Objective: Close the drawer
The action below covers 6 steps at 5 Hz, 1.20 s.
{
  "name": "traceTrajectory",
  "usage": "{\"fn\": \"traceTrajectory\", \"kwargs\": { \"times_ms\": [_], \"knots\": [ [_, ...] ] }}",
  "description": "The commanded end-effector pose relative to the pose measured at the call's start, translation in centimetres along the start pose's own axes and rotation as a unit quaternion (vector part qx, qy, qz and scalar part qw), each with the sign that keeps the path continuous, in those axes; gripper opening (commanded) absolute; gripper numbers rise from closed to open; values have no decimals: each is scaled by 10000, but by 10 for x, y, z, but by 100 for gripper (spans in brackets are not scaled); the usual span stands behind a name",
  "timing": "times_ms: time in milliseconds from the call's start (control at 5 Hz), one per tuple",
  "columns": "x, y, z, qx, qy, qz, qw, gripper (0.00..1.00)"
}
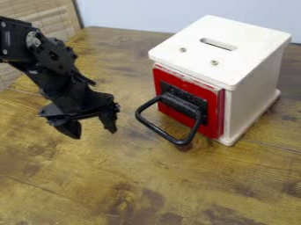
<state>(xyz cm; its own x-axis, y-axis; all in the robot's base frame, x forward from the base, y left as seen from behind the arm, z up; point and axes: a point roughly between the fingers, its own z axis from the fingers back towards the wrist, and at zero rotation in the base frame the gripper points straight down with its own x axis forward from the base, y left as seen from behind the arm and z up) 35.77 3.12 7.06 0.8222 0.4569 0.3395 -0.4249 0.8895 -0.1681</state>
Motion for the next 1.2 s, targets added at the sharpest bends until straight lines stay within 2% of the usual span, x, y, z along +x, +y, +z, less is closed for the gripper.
{"fn": "traceTrajectory", "kwargs": {
  "times_ms": [0, 400, 800, 1000],
  "knots": [
    [18, -9, 23, -20, -433, 279, 9987, 100],
    [21, -21, 26, -104, -457, 214, 9987, 100],
    [18, -31, 24, -61, -500, 352, 9981, 100],
    [22, -23, 23, -30, -504, 434, 9978, 100]
  ]
}}
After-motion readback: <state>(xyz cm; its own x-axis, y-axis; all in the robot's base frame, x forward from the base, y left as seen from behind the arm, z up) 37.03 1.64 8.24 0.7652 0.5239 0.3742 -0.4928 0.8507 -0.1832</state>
